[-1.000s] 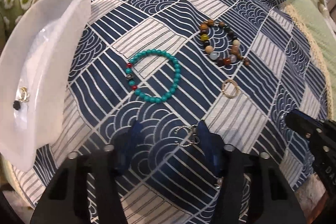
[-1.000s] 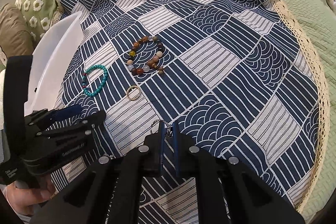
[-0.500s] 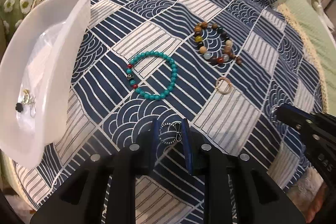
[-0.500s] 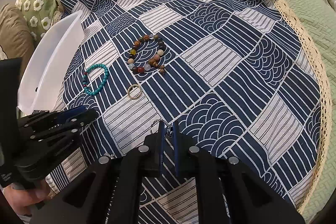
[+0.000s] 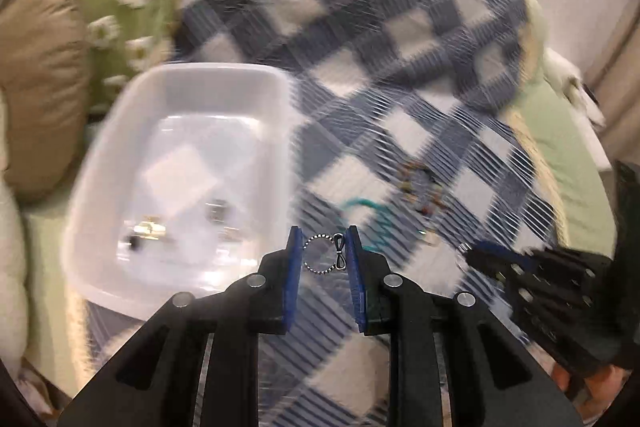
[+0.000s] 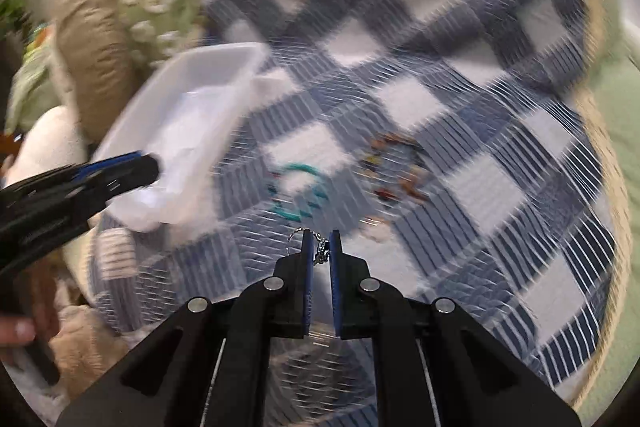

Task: Organize jewelry
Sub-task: 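Carry both held earrings into the white tray and open both grippers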

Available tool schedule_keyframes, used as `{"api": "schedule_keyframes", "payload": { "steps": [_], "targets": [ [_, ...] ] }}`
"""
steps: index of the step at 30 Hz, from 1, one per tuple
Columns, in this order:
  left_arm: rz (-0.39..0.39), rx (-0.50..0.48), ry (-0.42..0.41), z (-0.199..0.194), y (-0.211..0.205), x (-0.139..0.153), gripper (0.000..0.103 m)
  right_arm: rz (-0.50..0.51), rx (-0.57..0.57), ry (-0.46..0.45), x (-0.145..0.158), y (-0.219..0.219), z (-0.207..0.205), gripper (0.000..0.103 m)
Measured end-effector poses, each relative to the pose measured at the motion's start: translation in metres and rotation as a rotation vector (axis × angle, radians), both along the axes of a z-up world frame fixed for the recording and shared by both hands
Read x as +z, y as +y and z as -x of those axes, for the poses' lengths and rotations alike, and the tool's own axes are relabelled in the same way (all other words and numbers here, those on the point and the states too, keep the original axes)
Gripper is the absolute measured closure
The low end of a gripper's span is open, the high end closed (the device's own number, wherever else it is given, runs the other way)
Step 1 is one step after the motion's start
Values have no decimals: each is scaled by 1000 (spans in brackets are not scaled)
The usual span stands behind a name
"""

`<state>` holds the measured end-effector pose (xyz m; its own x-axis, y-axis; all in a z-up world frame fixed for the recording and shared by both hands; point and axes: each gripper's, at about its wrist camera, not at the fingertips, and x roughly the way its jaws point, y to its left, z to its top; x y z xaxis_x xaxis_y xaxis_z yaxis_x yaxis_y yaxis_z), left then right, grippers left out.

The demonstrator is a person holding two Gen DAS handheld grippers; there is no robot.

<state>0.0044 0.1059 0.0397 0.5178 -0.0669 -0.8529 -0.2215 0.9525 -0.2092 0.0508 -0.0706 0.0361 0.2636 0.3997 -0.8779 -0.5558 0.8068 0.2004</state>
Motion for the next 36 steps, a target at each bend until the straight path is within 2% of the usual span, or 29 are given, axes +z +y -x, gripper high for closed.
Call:
{"api": "schedule_keyframes", "payload": {
  "steps": [3, 7, 14, 23, 25, 36],
  "targets": [
    [-25, 85, 44, -3, 49, -12, 82, -34, 59, 64, -2, 41, -1, 94],
    [9, 182, 131, -9, 100, -45, 83, -29, 86, 96, -12, 103, -12, 94],
    [2, 199, 184, -23, 141, -72, 82, 45, 108, 116, -44, 173, -32, 94],
    [1, 222, 209, -37, 159, -92, 82, 89, 85, 122, -74, 197, -44, 94],
    [-4, 222, 206, -39, 158, -93, 82, 99, 83, 102, -75, 200, -45, 94],
    [-17, 212, 189, -39, 150, -88, 81, 96, 84, 118, -76, 203, -47, 94]
  ]
}}
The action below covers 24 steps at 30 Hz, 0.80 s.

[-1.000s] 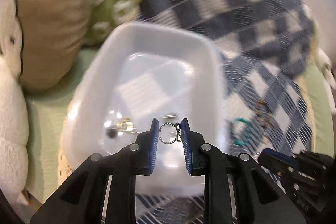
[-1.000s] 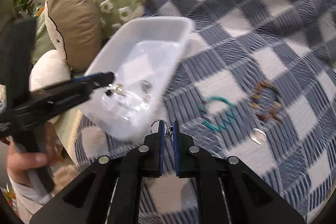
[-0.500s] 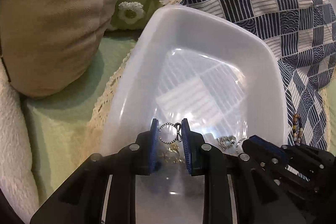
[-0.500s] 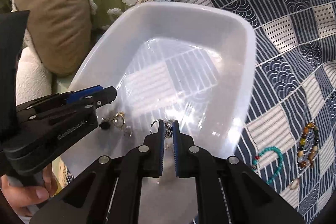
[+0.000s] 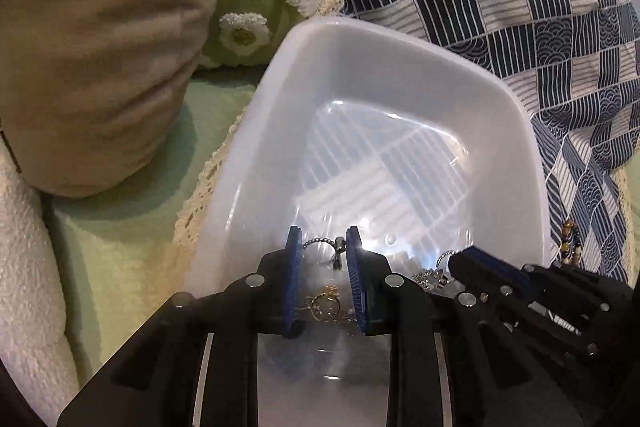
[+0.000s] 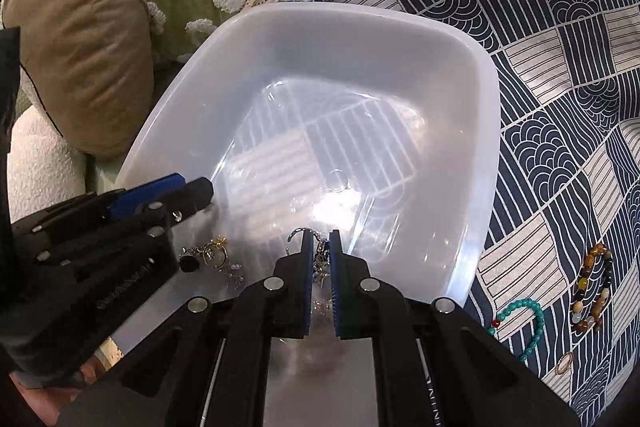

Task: Organize jewelry
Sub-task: 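Carry both held earrings into the white tray and open both grippers, then move both open grippers back over the bracelets on the cloth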

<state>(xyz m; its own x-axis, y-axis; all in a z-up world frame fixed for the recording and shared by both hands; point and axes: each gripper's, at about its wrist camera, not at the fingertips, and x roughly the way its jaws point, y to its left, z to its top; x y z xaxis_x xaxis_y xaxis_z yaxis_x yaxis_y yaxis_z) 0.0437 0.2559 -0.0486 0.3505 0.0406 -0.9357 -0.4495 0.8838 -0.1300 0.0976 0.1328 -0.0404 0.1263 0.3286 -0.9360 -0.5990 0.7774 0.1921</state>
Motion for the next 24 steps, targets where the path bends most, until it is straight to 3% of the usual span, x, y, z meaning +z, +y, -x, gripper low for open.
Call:
{"api": "schedule_keyframes", "payload": {
  "steps": [9, 11, 14, 22, 24],
  "targets": [
    [15, 9, 2, 9, 5, -3, 80, -7, 25, 11, 6, 2, 14, 94],
    [15, 21, -18, 11, 8, 1, 71, -1, 49, 14, 6, 5, 21, 94],
    [30, 23, -40, 14, 10, 3, 65, 9, 73, 18, 4, 9, 30, 94],
    [37, 9, -42, 14, 8, 2, 65, 28, 69, 24, 1, 8, 32, 92],
    [30, 8, -45, 17, 8, 4, 65, 26, 64, 27, 2, 5, 33, 86]
  ]
}}
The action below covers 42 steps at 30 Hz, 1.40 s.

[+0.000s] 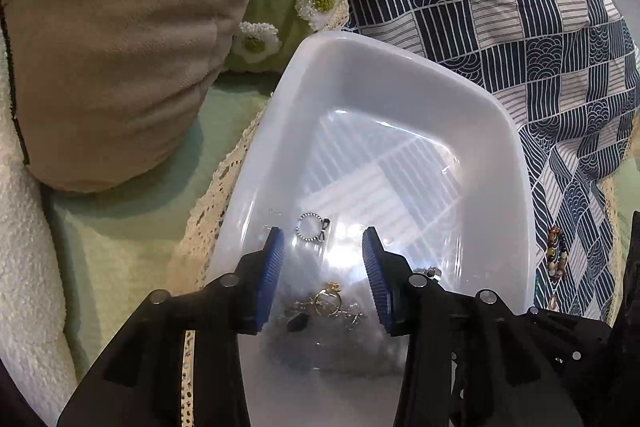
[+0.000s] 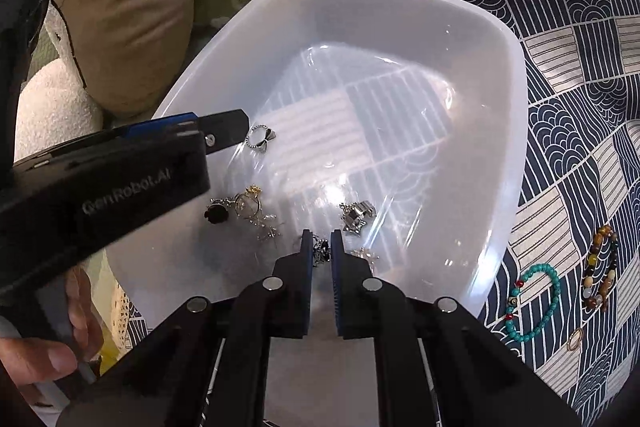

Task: Organize jewelry
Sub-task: 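Move both open grippers back over the bracelets on the cloth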

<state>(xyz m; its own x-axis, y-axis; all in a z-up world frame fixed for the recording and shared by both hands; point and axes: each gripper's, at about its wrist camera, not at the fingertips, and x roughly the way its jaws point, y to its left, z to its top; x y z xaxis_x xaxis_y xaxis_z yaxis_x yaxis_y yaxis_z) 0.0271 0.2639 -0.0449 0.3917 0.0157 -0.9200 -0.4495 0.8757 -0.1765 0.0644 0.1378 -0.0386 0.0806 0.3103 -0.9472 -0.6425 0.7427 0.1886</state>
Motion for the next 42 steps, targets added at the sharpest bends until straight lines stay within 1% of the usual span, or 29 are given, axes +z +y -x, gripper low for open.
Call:
{"api": "schedule_keyframes", "payload": {
  "steps": [2, 3, 6, 8, 9, 10, 11, 12, 13, 14, 16, 17, 18, 20, 22, 24, 26, 29, 32, 35, 38, 42],
  "targets": [
    [-4, 0, 1, 2, 0, 1, 64, 5, 4, -6, 1, -2, 2, 68],
    [-4, -2, 1, 1, 0, 1, 64, 6, 2, -16, 2, -4, 3, 65],
    [-7, -6, 1, 0, -2, 0, 64, -16, 4, -29, 14, -11, 6, 64],
    [-5, -5, -4, 1, -3, 4, 65, -57, 5, -39, 32, -24, 9, 64],
    [-6, -6, -11, 3, -5, 8, 65, -83, 10, -53, 46, -34, 11, 64],
    [-9, -13, -20, 5, -8, 12, 62, -97, 10, -69, 58, -43, 12, 60],
    [-18, -25, -33, 6, -12, 18, 53, -108, 8, -92, 70, -53, 12, 47],
    [-40, -45, -51, 8, -19, 25, 47, -113, 4, -120, 81, -62, 11, 38],
    [-52, -58, -62, 10, -24, 31, 36, -115, -8, -175, 98, -80, 10, 25],
    [-65, -69, -71, 12, -29, 36, 30, -110, -18, -214, 109, -93, 8, 20],
    [-90, -85, -81, 16, -42, 48, 26, -90, -43, -264, 123, -117, 0, 17],
    [-91, -95, -88, 18, -50, 53, 20, -85, -61, -278, 127, -130, -3, 14],
    [-89, -103, -100, 21, -56, 59, 17, -86, -85, -288, 128, -146, -7, 12],
    [-78, -119, -144, 26, -74, 75, 17, -80, -148, -291, 127, -179, -18, 11],
    [-71, -136, -180, 26, -91, 87, 17, -76, -202, -276, 117, -208, -29, 11],
    [-81, -159, -191, 22, -109, 92, 17, -79, -243, -256, 105, -231, -36, 11],
    [-95, -186, -181, 13, -127, 94, 17, -78, -285, -227, 89, -257, -46, 11],
    [-98, -226, -148, -4, -158, 84, 17, -75, -344, -203, 71, -284, -58, 11],
    [-91, -281, -119, -17, -189, 74, 17, -44, -403, -180, 57, -302, -72, 11],
    [-120, -330, -72, -34, -217, 60, 17, -89, -450, -137, 51, -315, -80, 11],
    [-147, -332, -39, -46, -229, 46, 17, -99, -446, -127, 51, -316, -77, 11],
    [-131, -324, 12, -60, -235, 24, 17, -96, -418, -123, 50, -308, -73, 11]
  ]
}}
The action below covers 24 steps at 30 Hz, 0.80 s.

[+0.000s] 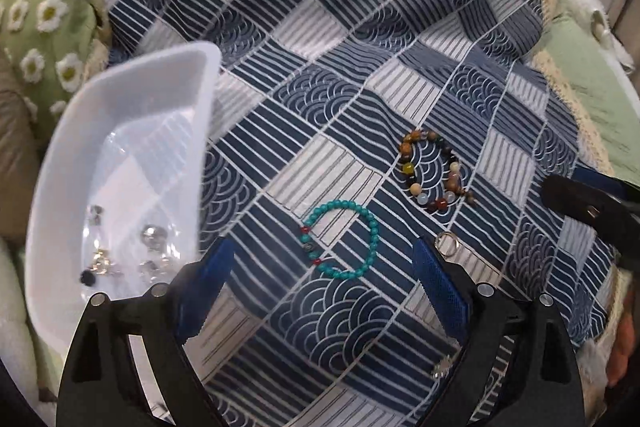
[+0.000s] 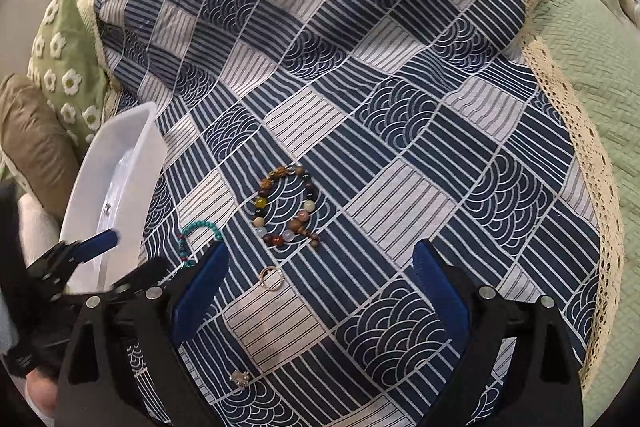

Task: Organize jewelry
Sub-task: 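Move both open grippers back over the bracelets on the cloth, then grasp the turquoise bracelet with the left gripper while the right grasps the stone bead bracelet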

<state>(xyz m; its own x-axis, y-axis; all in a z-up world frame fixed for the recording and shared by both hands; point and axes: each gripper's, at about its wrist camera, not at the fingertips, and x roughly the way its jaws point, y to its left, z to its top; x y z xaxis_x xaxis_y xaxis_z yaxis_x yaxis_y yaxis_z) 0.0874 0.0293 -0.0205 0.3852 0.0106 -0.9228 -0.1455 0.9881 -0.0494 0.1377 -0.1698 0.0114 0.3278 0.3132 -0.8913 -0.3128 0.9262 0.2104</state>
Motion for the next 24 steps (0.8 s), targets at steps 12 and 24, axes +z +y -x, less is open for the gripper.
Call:
{"api": "schedule_keyframes", "payload": {
  "steps": [12, 24],
  "targets": [
    [-39, 30, 40, -19, 0, -31, 19, 16, 20, 20, -5, 9, 3, 11],
    [-65, 17, 39, -23, -10, -32, 39, 36, 24, 32, -11, 13, 3, 11]
  ]
}}
